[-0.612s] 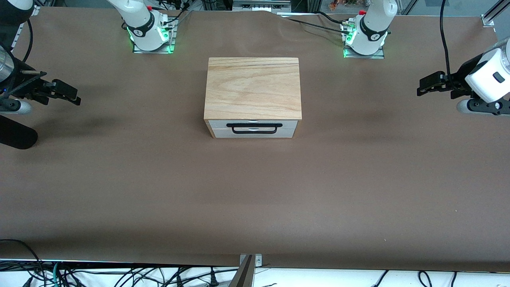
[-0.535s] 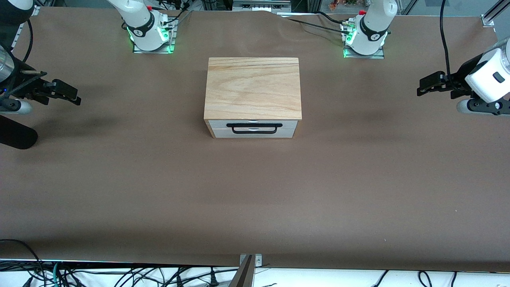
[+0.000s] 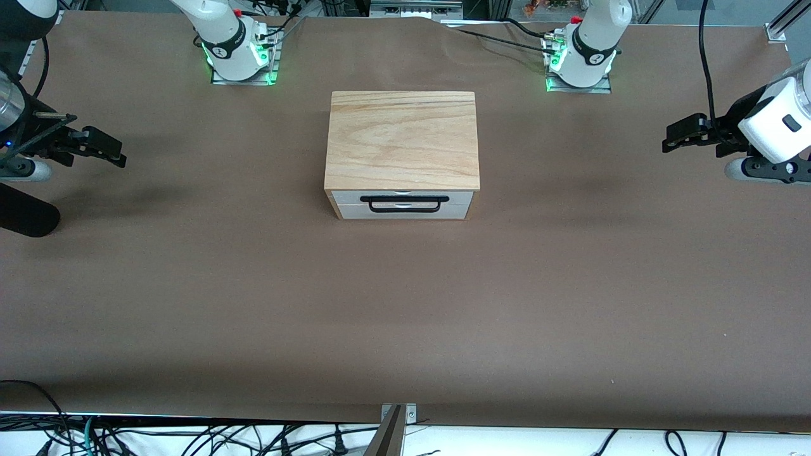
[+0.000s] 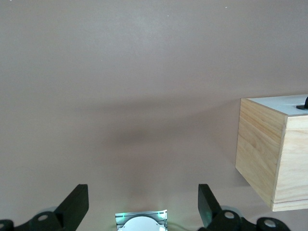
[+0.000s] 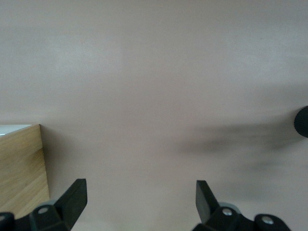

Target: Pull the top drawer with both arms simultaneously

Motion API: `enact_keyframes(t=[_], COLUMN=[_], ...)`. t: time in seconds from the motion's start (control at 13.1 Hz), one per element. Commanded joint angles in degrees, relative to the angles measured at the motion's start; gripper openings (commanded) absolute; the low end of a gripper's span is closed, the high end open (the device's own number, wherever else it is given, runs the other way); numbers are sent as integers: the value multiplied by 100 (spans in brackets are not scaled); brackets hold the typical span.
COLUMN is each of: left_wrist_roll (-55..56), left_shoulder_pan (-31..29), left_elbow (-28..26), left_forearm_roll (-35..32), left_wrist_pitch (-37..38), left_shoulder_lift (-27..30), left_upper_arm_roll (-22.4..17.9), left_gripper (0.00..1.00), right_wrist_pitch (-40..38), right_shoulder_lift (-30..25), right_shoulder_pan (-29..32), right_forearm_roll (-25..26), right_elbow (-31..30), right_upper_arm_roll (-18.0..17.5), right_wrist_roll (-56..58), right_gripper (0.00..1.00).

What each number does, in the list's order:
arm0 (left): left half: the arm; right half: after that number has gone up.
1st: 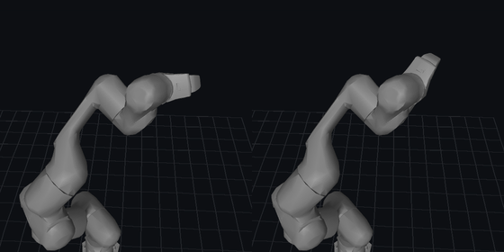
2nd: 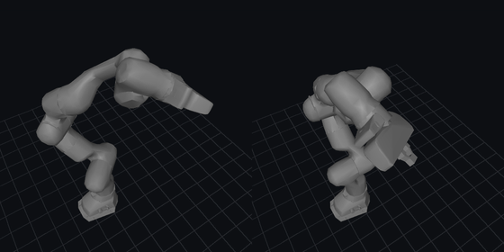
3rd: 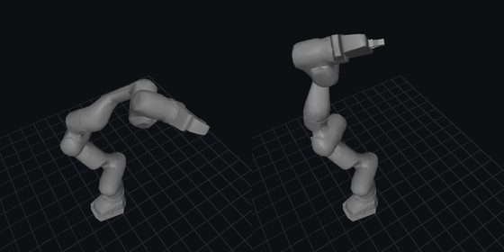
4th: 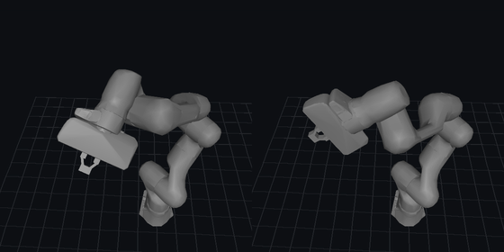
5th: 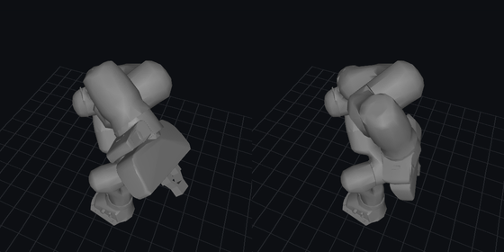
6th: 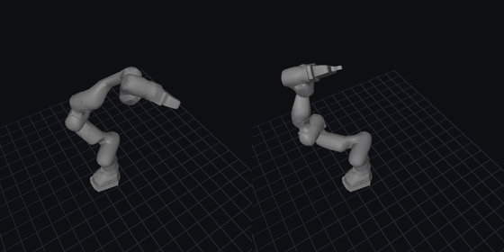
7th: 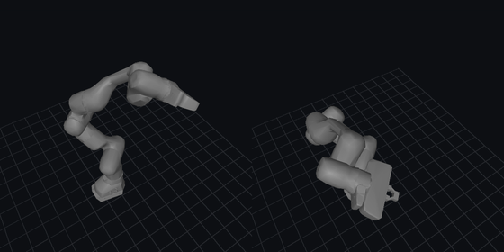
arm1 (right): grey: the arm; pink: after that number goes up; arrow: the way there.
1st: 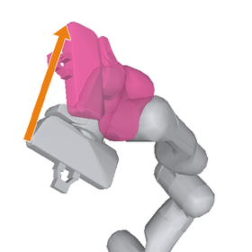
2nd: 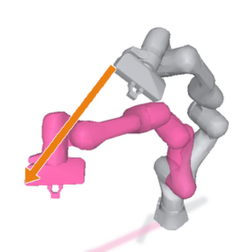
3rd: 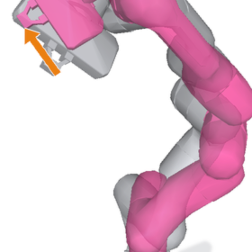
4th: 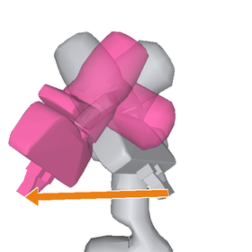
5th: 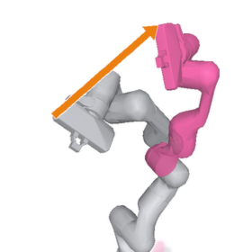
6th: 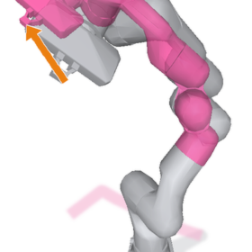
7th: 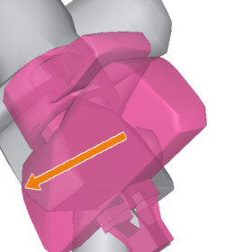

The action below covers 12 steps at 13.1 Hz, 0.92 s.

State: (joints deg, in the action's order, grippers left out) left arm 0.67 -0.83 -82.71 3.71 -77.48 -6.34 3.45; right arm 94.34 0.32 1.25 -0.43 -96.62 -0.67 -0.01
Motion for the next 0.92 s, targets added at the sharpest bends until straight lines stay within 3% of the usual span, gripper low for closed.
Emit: enact_keyframes(t=[0.0,0.61,0.84], left_wrist_roll=[-111,-120,-111], left_shoulder_pan=[-14,-22,-14], left_elbow=[-78,-78,-78], left_forearm_roll=[-98,-89,-80], left_wrist_pitch=[-74,-74,-74], left_shoulder_lift=[45,45,45], left_upper_arm_roll=[33,33,33], left_gripper=[100,100,100], right_wrist_pitch=[-56,-65,-65], right_shoulder_lift=[-59,-67,-59], right_shoulder_pan=[7,7,-2], right_forearm_roll=[78,52,43], right_elbow=[29,29,20], right_upper_arm_roll=[-30,-29,-196], right_wrist_roll=[44,36,10], right_gripper=[100,100,100])
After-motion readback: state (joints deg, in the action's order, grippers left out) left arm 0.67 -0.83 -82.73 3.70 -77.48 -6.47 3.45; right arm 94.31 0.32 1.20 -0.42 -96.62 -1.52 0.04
